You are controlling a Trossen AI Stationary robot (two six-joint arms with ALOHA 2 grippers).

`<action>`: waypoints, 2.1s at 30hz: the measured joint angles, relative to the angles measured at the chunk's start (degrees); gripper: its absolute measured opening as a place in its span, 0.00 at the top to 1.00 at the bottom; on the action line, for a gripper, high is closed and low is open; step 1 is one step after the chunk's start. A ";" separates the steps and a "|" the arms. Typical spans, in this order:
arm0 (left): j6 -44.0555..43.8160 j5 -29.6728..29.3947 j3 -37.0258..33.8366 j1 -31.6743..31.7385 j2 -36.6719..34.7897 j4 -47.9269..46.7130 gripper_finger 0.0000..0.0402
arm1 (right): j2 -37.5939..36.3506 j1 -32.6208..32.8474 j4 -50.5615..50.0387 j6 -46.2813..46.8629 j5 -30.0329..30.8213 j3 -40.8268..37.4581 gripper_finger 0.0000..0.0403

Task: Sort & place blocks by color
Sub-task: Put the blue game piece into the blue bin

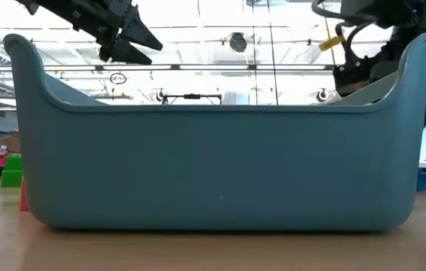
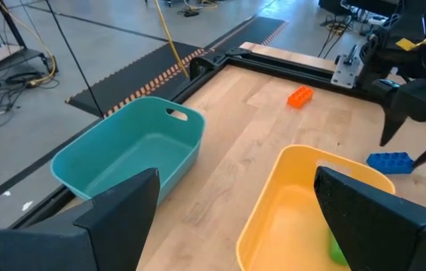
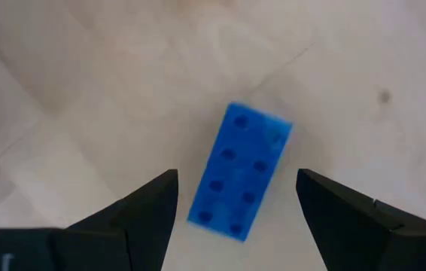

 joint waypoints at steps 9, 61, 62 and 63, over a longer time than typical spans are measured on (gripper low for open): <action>-1.27 0.20 0.00 0.00 0.02 -3.03 0.11 | 3.70 1.84 0.71 1.44 0.82 0.00 0.35; 1.76 6.45 0.00 -2.73 0.02 3.24 0.11 | -5.58 -15.09 30.14 -38.83 2.40 0.39 0.67; 1.67 6.45 0.00 -2.73 0.02 3.22 0.11 | -5.52 -13.78 32.09 -39.59 1.85 0.39 0.67; 1.57 6.45 0.00 -2.73 0.02 3.14 0.11 | -5.51 -12.51 33.88 -40.20 1.81 0.39 0.67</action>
